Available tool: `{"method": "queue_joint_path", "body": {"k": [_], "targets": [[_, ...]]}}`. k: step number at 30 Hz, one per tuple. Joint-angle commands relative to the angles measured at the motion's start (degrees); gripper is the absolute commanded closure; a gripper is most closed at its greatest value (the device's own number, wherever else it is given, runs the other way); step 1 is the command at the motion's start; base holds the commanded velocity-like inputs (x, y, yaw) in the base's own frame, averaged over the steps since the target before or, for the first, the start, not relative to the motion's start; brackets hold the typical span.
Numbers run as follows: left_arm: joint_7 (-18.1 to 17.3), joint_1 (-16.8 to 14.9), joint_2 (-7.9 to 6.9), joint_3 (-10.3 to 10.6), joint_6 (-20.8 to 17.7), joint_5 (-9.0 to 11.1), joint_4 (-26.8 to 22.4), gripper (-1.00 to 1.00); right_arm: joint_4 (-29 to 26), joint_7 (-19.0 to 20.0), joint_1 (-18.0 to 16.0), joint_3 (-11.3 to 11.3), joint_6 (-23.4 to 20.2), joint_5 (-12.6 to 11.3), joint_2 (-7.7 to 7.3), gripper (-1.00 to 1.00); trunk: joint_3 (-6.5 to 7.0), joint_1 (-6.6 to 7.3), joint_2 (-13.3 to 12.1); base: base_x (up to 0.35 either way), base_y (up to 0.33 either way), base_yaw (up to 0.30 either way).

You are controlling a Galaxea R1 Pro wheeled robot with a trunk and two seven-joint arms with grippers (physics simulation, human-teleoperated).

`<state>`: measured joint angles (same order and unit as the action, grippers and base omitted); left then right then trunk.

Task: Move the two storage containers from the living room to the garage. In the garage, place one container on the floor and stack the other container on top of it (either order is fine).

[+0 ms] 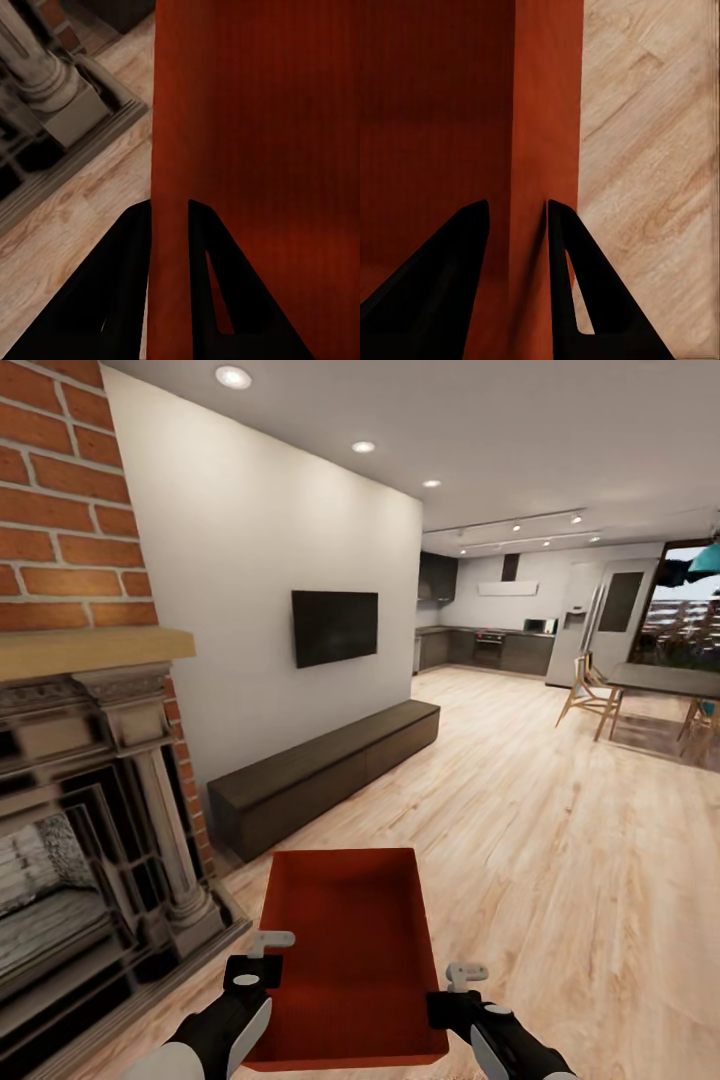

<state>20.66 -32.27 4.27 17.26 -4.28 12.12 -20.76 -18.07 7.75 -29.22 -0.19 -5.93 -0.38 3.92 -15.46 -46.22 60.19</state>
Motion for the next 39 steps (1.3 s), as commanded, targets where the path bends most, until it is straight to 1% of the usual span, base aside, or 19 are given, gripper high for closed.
{"method": "queue_joint_path", "body": {"k": [1, 11, 39], "targets": [[-0.15, 0.01, 0.12, -0.15, -0.29, 2.57, -0.07, 1.00, -0.30, 0.95, -0.05, -0.96, 1.52, -3.75, 0.07, 1.00, -0.08, 0.00, 0.05, 0.000, 0.000, -0.278], [-0.18, 0.01, 0.12, -0.12, -0.29, 2.56, 0.02, 1.00, -0.30, 0.97, -0.05, -0.96, 1.54, -3.75, -0.11, 1.00, 0.25, 0.00, 0.05, 0.000, 0.000, -0.282], [-0.18, 0.01, 0.12, -0.12, -0.29, 2.50, 0.06, 1.00, -0.30, 0.95, 0.04, -0.96, 1.54, -3.75, -0.14, 1.00, 1.92, 0.00, 0.05, 0.000, 0.000, -0.252]]}}
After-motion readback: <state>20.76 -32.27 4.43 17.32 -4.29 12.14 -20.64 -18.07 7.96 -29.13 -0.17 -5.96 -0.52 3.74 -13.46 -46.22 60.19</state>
